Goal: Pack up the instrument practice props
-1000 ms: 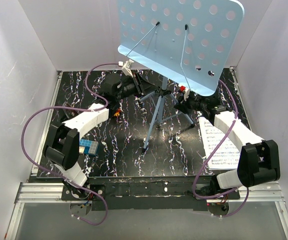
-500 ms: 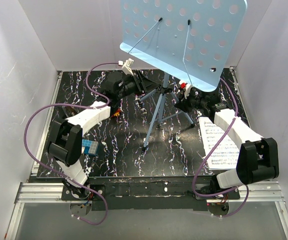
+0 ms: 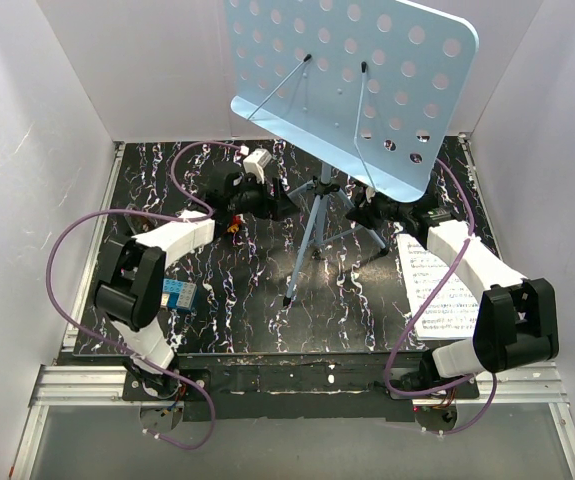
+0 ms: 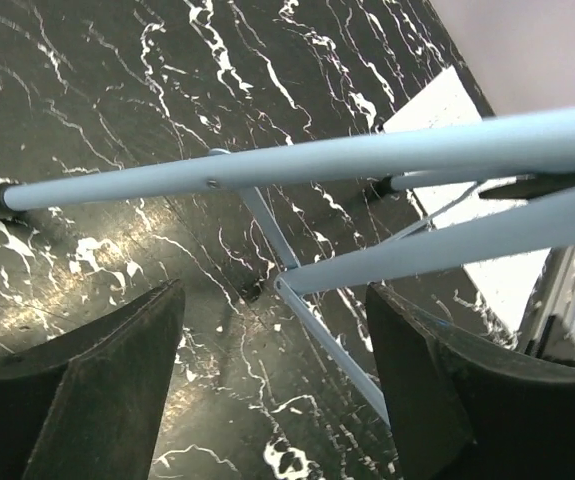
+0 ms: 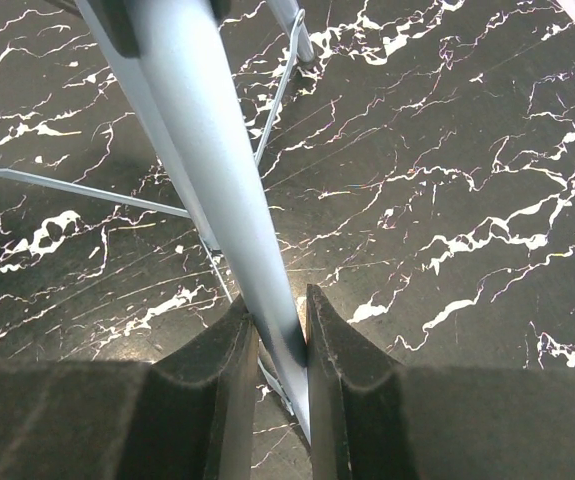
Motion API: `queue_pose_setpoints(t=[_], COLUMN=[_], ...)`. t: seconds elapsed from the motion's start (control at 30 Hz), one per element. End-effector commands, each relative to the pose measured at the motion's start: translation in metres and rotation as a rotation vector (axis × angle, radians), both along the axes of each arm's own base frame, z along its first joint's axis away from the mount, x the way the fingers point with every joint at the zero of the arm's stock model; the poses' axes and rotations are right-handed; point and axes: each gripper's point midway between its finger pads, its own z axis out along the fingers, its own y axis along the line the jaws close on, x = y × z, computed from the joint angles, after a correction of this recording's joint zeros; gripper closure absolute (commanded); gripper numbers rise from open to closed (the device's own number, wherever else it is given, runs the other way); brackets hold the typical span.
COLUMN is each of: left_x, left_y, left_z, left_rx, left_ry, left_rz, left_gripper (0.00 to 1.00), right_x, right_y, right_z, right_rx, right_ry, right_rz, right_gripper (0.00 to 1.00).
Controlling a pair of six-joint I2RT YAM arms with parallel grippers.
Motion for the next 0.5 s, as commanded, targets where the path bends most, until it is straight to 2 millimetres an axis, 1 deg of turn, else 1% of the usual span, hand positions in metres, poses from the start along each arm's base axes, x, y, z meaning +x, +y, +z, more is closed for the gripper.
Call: queue_pose_setpoints(t=[0.0, 0.07, 0.13, 0.23, 0.3, 0.37, 0.47], left_x=[-0.018, -0.024, -0.028, -0.030, -0.032, -0.031, -0.025], left_y=[0.004, 0.006, 0.005, -0.004, -0.013, -0.021, -0.030], left_z=[0.053, 0.065, 0.083, 0.110, 0.121, 0.127, 0.134], left_rx=[0.048, 0.095, 0.125, 0.144, 0.149, 0.160, 0.152], left_ry=[-0.328, -0.453, -0.585, -0.733, -0.813, -0.878, -0.907], left_rz=[-0.144, -0.175, -0.197, -0.250, -0.299, -0.332, -0.332], left_gripper=[0.25, 0.23, 0.23, 0.24, 0.25, 0.28, 0.31], right_x=[-0.035, -0.034, -0.031, -0.031, -0.031, -0.033, -0.036], right_y=[-0.012, -0.012, -0.012, -0.011, -0.010, -0.011, -0.011], right_z=[-0.053, -0.053, -0.053, -0.053, -0.051, -0.052, -0.051], right_rx=[-0.040, -0.043, -0.042, -0.033, -0.022, -0.020, -0.017], right_ry=[0.283, 0.269, 0.256, 0.243, 0.236, 0.237, 0.236], right_rz=[-0.075, -0.068, -0.067, -0.064, -0.066, -0.066, -0.066], right_gripper=[0.99, 0.99, 0.99, 0.99, 0.99, 0.99, 0.99])
